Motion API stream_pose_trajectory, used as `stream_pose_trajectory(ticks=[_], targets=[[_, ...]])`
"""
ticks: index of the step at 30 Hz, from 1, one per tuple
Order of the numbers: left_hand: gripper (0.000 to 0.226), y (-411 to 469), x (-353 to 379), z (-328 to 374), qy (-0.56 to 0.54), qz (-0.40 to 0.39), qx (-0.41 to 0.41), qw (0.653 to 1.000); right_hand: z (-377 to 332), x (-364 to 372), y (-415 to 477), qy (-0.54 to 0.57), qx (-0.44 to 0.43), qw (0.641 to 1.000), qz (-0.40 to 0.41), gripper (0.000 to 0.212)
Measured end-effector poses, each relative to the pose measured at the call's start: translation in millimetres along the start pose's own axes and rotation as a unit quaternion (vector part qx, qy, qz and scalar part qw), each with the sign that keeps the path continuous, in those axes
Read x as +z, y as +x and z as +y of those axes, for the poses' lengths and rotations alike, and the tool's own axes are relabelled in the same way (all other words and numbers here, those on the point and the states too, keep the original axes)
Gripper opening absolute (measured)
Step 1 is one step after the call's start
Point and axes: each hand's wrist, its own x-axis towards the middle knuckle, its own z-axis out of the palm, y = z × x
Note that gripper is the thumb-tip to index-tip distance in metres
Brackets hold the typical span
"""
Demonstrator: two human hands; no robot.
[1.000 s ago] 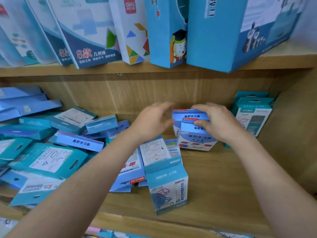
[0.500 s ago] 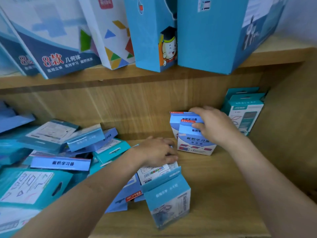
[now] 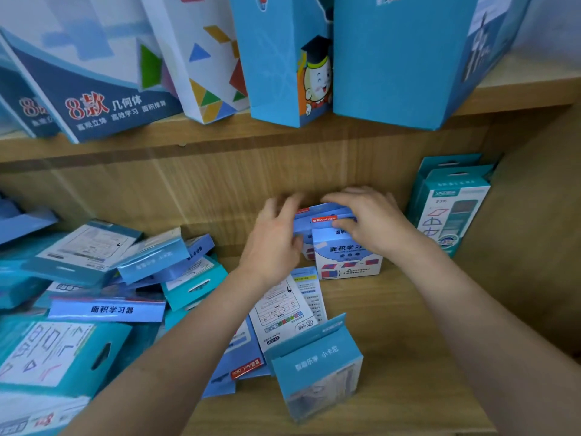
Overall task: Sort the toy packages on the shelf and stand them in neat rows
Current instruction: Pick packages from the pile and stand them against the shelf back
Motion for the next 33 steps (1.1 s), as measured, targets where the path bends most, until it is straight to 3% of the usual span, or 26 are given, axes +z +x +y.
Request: stream_pose_trajectory(ticks=[2, 5, 11, 16, 20, 24, 27, 28, 30, 33], targets=[[0.06, 10.2, 5.8, 3.5, 0.063, -0.034, 0.009, 0.997, -0.2, -0.1, -2.1, -0.003, 0.016, 0.999, 0.027, 0.044], [0.052, 19.8, 8.0, 1.0, 0.076, -0.022, -0.007, 0.997, 2.3, -1.1, -10.4, 0.004, 0.037, 0.998, 0.06, 0.055], [0.047, 20.9, 4.8, -2.5, 0.096, 0.002, 0.013, 0.995, 8.8, -0.5, -35.4, 0.014, 0.066, 0.998, 0.013, 0.086], [0.048, 21.8, 3.2, -1.1, 0.129, 0.005, 0.021, 0.991, 14.0, 1.1, -39.7, -0.027, 0.07, 0.995, 0.06, 0.061], [0.048, 21.1, 1.2, -5.0, 0.124, 0.016, 0.007, 0.992, 12.9, -5.1, -36.3, 0.009, 0.054, 0.993, 0.108, 0.047], [0.055, 14.8, -13.2, 0.6, 0.061, -0.007, -0.028, 0.998, 8.9, 4.1, -25.5, 0.05, 0.047, 0.995, 0.074, 0.047], [0.028, -3.9, -43.1, 17.8, -0.044, -0.01, -0.072, 0.996, 8.6, 13.7, -24.7, 0.054, 0.047, 0.995, 0.068, 0.055], [0.02, -15.2, -55.3, 25.1, -0.118, -0.033, -0.085, 0.989, 9.0, 14.2, -26.2, 0.047, 0.043, 0.995, 0.072, 0.059], [0.027, -43.2, -79.2, 39.7, -0.256, -0.112, -0.086, 0.956, 9.1, 10.3, -32.2, 0.032, 0.035, 0.994, 0.095, 0.064], [0.045, -87.5, -99.5, 46.4, -0.282, -0.209, -0.036, 0.936, 7.5, -1.2, -53.9, 0.105, 0.059, 0.983, 0.139, 0.057]])
